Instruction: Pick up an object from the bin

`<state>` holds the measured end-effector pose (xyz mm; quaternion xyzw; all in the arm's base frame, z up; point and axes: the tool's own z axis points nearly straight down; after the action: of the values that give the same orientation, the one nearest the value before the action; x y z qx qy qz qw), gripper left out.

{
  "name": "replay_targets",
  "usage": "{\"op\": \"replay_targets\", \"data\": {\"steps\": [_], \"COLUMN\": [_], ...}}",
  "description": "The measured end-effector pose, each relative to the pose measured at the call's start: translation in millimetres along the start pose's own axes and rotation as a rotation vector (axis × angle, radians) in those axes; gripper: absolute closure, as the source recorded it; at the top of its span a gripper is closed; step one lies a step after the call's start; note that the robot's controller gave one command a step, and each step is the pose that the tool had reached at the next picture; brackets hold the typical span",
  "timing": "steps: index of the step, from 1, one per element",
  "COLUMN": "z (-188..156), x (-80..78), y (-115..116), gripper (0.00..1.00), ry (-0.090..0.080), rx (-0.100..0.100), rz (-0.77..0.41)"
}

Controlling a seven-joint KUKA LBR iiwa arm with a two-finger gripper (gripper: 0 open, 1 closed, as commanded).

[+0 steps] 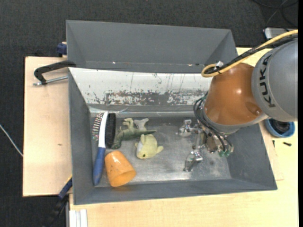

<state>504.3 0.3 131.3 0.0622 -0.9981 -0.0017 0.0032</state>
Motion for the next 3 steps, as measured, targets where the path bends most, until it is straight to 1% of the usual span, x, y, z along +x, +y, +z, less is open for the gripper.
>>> {"op": "replay_targets", "data": {"steps": [1, 2, 3], "z": [32, 59, 59], "x": [-45.3, -26.8, -47.7], "y": [41, 51, 85], "gripper": [0.00, 0.00, 0.00], "ry": [-0.013, -0.015, -0.015], "rx": [0.000, 0.003, 0.007], "rz": [0.052, 0.020, -0.034]}}
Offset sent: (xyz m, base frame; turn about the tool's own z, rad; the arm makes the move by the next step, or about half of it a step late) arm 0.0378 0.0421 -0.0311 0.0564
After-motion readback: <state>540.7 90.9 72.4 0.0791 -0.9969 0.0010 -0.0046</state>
